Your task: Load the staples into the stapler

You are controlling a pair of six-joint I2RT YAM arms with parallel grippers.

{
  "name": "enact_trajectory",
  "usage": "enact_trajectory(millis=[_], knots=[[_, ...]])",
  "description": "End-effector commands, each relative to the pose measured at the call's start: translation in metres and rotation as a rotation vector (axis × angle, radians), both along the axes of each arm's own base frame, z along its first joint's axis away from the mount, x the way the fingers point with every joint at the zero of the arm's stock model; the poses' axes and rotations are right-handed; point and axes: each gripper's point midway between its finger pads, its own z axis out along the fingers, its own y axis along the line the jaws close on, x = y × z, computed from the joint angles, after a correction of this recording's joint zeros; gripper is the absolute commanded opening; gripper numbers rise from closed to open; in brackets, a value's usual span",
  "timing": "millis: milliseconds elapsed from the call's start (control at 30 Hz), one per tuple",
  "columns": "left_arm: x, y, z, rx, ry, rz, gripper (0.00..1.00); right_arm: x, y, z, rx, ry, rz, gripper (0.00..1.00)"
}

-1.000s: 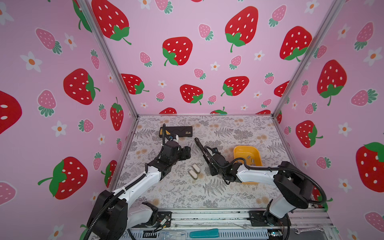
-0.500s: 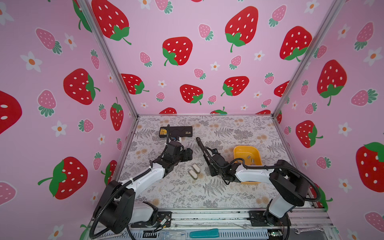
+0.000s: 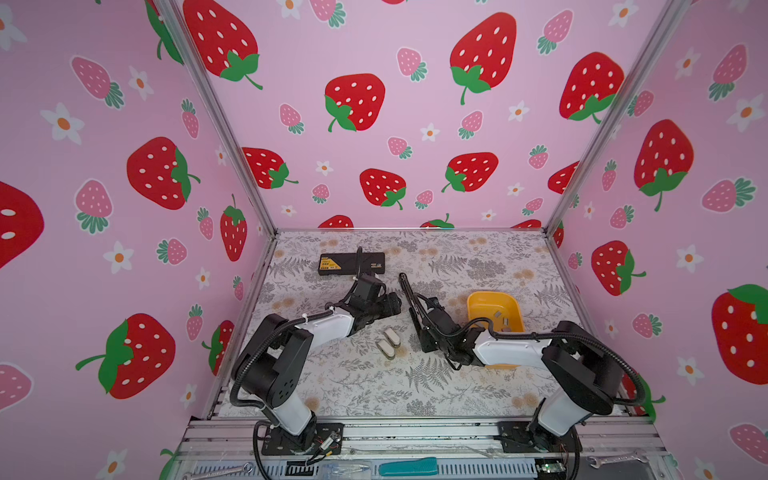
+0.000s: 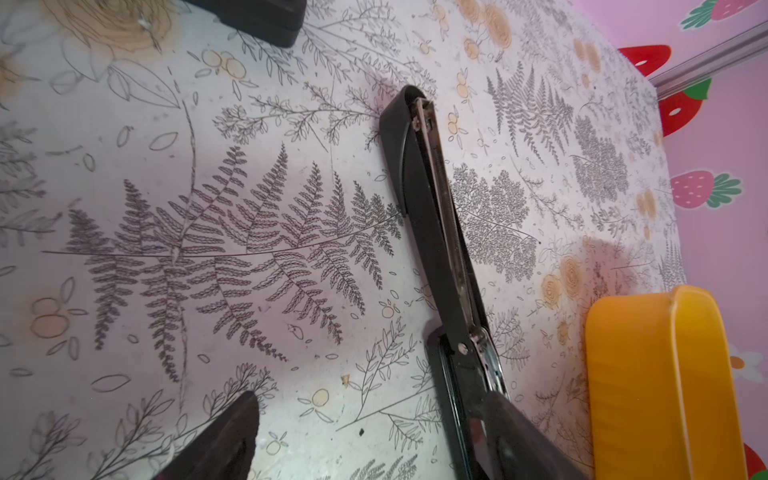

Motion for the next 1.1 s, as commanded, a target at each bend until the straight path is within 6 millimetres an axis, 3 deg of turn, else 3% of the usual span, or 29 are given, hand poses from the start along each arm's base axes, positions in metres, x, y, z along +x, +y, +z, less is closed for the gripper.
enact_trajectory(millis=[0, 167, 367, 767, 933, 1067], knots=[[0.014, -0.023, 0.019, -0.116, -0.016, -0.019, 0.86, -0.009, 0.005, 0.012, 0.1, 0.023, 0.015, 0.02], [0.016, -0.035, 0.012, -0.178, 0.027, -0.026, 0.86, -0.017, 0.007, 0.024, 0.187, 0.025, 0.042, 0.02], [0.021, -0.048, 0.003, -0.232, 0.076, -0.028, 0.85, -0.018, 0.007, 0.024, 0.194, 0.017, 0.05, 0.01], [0.044, -0.07, -0.014, -0.322, 0.148, -0.002, 0.84, -0.026, 0.013, 0.036, 0.267, -0.01, 0.107, 0.01], [0.063, -0.076, -0.019, -0.377, 0.133, -0.03, 0.7, -0.032, 0.011, 0.028, 0.248, -0.012, 0.131, 0.01], [0.08, -0.072, -0.012, -0.39, 0.088, -0.035, 0.65, -0.032, 0.006, 0.02, 0.198, -0.049, 0.131, 0.01]])
